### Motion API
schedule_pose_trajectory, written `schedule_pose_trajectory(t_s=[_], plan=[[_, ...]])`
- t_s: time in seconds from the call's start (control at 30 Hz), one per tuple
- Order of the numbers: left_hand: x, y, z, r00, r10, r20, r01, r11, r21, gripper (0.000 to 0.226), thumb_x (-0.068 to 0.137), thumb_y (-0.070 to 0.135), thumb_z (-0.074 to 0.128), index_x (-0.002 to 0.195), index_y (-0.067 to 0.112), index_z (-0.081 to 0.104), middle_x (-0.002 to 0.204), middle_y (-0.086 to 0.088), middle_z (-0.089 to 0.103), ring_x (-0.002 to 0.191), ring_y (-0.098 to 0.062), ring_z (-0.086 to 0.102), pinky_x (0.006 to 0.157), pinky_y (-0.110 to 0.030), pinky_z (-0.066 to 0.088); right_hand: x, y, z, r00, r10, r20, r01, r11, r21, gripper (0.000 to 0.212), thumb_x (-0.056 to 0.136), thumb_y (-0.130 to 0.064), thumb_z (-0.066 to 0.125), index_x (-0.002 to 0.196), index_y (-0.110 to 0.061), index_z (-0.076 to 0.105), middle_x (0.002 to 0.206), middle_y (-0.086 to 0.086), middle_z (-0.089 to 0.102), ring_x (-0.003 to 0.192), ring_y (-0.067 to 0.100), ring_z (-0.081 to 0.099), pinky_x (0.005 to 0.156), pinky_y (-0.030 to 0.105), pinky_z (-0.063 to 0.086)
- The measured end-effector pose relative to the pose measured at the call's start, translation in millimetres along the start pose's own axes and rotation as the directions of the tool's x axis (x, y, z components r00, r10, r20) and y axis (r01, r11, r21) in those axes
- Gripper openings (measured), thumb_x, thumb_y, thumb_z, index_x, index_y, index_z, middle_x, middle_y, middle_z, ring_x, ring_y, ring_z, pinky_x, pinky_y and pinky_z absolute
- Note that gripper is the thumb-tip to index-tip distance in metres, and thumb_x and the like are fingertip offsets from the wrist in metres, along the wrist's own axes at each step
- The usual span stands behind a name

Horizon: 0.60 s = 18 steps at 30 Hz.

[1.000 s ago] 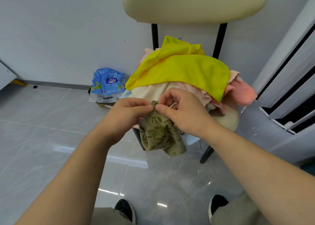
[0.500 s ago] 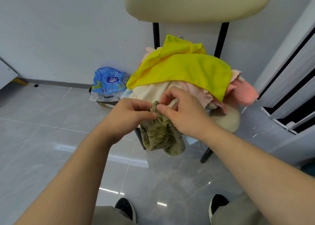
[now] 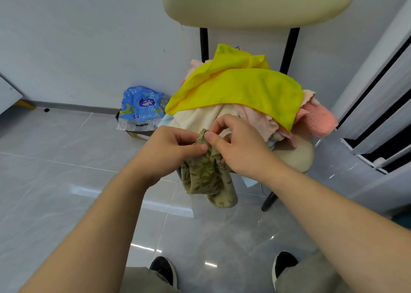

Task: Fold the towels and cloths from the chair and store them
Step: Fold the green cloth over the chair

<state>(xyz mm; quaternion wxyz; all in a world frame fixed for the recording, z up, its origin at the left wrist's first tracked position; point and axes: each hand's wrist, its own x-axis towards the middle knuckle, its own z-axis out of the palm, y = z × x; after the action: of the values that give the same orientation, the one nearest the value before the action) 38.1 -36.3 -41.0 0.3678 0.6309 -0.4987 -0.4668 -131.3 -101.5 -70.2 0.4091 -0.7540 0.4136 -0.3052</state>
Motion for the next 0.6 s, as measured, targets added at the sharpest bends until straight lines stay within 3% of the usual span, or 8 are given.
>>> schedule_pose_trajectory(t_s=[0.2, 0.37, 0.43, 0.5, 0.6], plan=[[1.2, -3.3, -1.1, 0.999, -0.002, -0.039, 0.005, 0.998, 0.070, 0.013, 0.088, 0.012, 0.072, 0.094, 0.020, 0.080, 0.089, -0.003, 0.078, 0.089, -0.017, 0.074, 0.084, -0.030, 0.059, 0.0, 0.3, 0.1, 1.000, -0.015, 0.024, 0.016, 1.000, -0.022, 0.018, 0.092, -0.036, 0.068, 0.109, -0.034, 0.062, 0.106, -0.013, 0.061, 0.075, 0.012, 0.063, 0.072, 0.038, 0.058], [2.1, -4.1, -1.0, 1.000, 0.007, -0.026, -0.005, 0.996, 0.085, 0.012, 0.090, 0.012, 0.071, 0.094, 0.018, 0.080, 0.088, -0.004, 0.078, 0.086, -0.016, 0.074, 0.077, -0.023, 0.058, -0.7, -1.1, -2.8, 0.998, -0.030, 0.058, 0.035, 0.996, -0.077, 0.004, 0.094, -0.034, 0.065, 0.094, -0.031, 0.062, 0.089, -0.012, 0.059, 0.066, 0.009, 0.057, 0.062, 0.021, 0.039], [2.1, -4.2, -4.0, 1.000, 0.009, -0.019, -0.007, 0.996, 0.086, 0.010, 0.090, 0.015, 0.071, 0.096, 0.015, 0.080, 0.087, -0.005, 0.078, 0.084, -0.015, 0.073, 0.073, -0.022, 0.057, -1.7, -2.4, -4.0, 0.997, -0.008, 0.071, 0.011, 0.999, -0.048, 0.004, 0.096, -0.033, 0.063, 0.095, -0.029, 0.060, 0.079, -0.015, 0.058, 0.066, 0.012, 0.059, 0.062, 0.026, 0.043], [3.4, -6.6, -9.7, 1.000, 0.005, -0.021, -0.003, 0.995, 0.099, 0.013, 0.090, 0.022, 0.072, 0.098, 0.014, 0.079, 0.090, -0.005, 0.078, 0.088, -0.018, 0.074, 0.078, -0.027, 0.057, -1.9, -3.2, -6.0, 0.997, 0.019, 0.070, -0.018, 1.000, -0.003, 0.005, 0.097, -0.031, 0.062, 0.094, -0.030, 0.058, 0.072, -0.019, 0.061, 0.064, 0.013, 0.060, 0.062, 0.029, 0.049], [5.7, -12.0, -17.6, 0.999, 0.005, -0.048, 0.001, 0.992, 0.126, 0.012, 0.090, 0.023, 0.072, 0.099, 0.018, 0.079, 0.092, -0.002, 0.078, 0.093, -0.019, 0.073, 0.088, -0.034, 0.056, -1.4, -4.9, -9.1, 0.999, 0.011, 0.047, -0.013, 0.999, 0.045, 0.012, 0.097, -0.027, 0.063, 0.089, -0.030, 0.055, 0.086, -0.011, 0.066, 0.063, 0.011, 0.062, 0.064, 0.031, 0.050]])
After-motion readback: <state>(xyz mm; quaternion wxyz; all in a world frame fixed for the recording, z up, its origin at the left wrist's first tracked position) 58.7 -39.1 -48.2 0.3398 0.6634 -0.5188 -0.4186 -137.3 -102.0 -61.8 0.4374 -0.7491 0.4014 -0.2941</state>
